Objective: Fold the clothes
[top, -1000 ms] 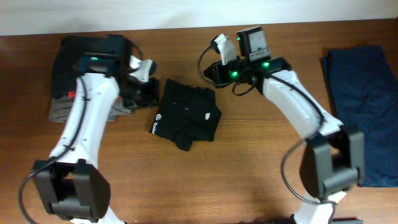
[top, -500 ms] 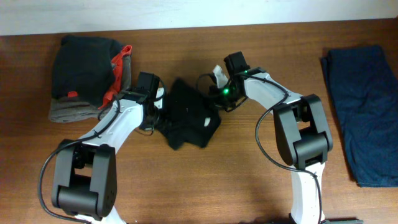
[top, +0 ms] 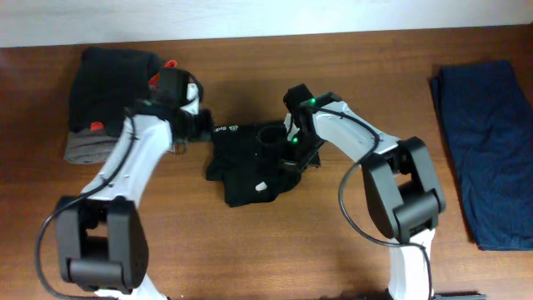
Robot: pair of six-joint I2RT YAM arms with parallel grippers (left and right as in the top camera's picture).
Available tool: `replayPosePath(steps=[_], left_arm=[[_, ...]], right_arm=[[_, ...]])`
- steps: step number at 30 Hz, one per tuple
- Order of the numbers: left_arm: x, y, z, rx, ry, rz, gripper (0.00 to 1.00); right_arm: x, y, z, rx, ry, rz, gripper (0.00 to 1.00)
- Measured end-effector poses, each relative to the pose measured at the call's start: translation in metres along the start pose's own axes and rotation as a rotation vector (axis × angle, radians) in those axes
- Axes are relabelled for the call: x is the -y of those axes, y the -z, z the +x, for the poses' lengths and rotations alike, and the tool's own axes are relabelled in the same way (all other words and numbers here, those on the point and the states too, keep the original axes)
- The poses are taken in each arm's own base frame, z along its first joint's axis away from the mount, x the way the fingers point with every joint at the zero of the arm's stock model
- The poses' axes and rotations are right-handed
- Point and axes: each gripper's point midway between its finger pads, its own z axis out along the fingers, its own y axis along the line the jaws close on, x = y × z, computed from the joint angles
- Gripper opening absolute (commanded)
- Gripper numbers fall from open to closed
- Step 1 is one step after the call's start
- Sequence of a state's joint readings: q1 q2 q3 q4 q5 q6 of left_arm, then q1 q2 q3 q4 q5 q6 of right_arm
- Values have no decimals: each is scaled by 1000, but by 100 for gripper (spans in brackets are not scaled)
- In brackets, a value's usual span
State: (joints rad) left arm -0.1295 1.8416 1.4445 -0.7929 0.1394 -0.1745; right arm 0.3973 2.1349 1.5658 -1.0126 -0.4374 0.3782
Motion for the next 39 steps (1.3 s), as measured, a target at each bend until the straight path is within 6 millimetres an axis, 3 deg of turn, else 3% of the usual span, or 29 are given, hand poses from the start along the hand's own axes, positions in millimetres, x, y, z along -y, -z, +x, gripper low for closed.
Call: replayPosePath(steps=[3, 4, 7, 8, 12, 18, 23, 28, 29, 31, 32, 34, 39], left_arm=[[-11, 31, -5, -2, 51, 25, 82], [-15, 35, -1, -19, 71, 40, 86], [-19, 32, 10, -71, 127, 119, 87], [-19, 27, 14, -93, 141, 143, 95], [-9, -4, 38, -221, 195, 257, 96], [7, -45, 68, -378, 243, 351, 99], [26, -62, 78, -435, 238, 415, 99], [68, -69, 72, -424, 186, 560, 97], [77, -70, 72, -422, 170, 578, 84], [98, -75, 78, -430, 128, 592, 43], [102, -78, 81, -443, 124, 591, 30], [104, -85, 91, -474, 120, 572, 18], [105, -86, 94, -491, 138, 582, 4]], right_arm=[[-4, 29, -5, 84, 46, 8, 4], [-11, 42, -10, 131, 89, -10, 4], [-32, 51, -21, 205, 225, -76, 4], [-37, 51, -22, 212, 254, -87, 4], [-45, 40, -29, 224, 252, -101, 4], [-16, -16, -32, 106, 60, -51, 4], [-14, -16, -31, 96, 11, -52, 4], [-14, -16, -31, 96, 1, -52, 4], [-14, -16, -31, 96, 1, -52, 4], [-14, -17, -30, 93, -2, -51, 4], [-13, -17, -29, 90, -4, -49, 4], [-12, -17, -28, 83, -9, -46, 4], [-10, -17, -25, 70, -16, -40, 4]])
